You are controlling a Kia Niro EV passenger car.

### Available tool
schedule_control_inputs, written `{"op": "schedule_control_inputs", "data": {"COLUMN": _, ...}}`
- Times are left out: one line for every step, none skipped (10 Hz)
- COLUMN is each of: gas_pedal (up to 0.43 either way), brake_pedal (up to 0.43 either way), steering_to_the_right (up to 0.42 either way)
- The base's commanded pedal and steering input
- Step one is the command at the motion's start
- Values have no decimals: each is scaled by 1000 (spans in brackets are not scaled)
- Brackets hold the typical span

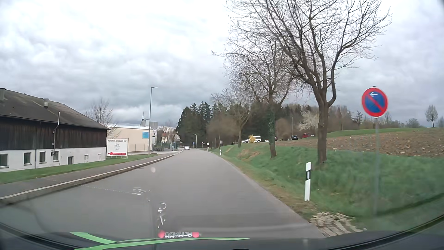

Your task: Follow the waypoints while adhering to traffic rules and regulations

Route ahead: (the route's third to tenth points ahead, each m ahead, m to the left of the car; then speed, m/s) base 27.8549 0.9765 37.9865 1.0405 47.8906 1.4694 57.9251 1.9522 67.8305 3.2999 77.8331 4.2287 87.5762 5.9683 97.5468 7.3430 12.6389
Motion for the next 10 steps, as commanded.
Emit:
{"op": "schedule_control_inputs", "data": {"gas_pedal": 67, "brake_pedal": 0, "steering_to_the_right": -3}}
{"op": "schedule_control_inputs", "data": {"gas_pedal": 67, "brake_pedal": 0, "steering_to_the_right": -4}}
{"op": "schedule_control_inputs", "data": {"gas_pedal": 67, "brake_pedal": 0, "steering_to_the_right": -4}}
{"op": "schedule_control_inputs", "data": {"gas_pedal": 67, "brake_pedal": 0, "steering_to_the_right": -4}}
{"op": "schedule_control_inputs", "data": {"gas_pedal": 67, "brake_pedal": 0, "steering_to_the_right": -4}}
{"op": "schedule_control_inputs", "data": {"gas_pedal": 67, "brake_pedal": 0, "steering_to_the_right": -4}}
{"op": "schedule_control_inputs", "data": {"gas_pedal": 59, "brake_pedal": 0, "steering_to_the_right": -5}}
{"op": "schedule_control_inputs", "data": {"gas_pedal": 59, "brake_pedal": 0, "steering_to_the_right": -5}}
{"op": "schedule_control_inputs", "data": {"gas_pedal": 47, "brake_pedal": 0, "steering_to_the_right": -6}}
{"op": "schedule_control_inputs", "data": {"gas_pedal": 47, "brake_pedal": 0, "steering_to_the_right": -7}}
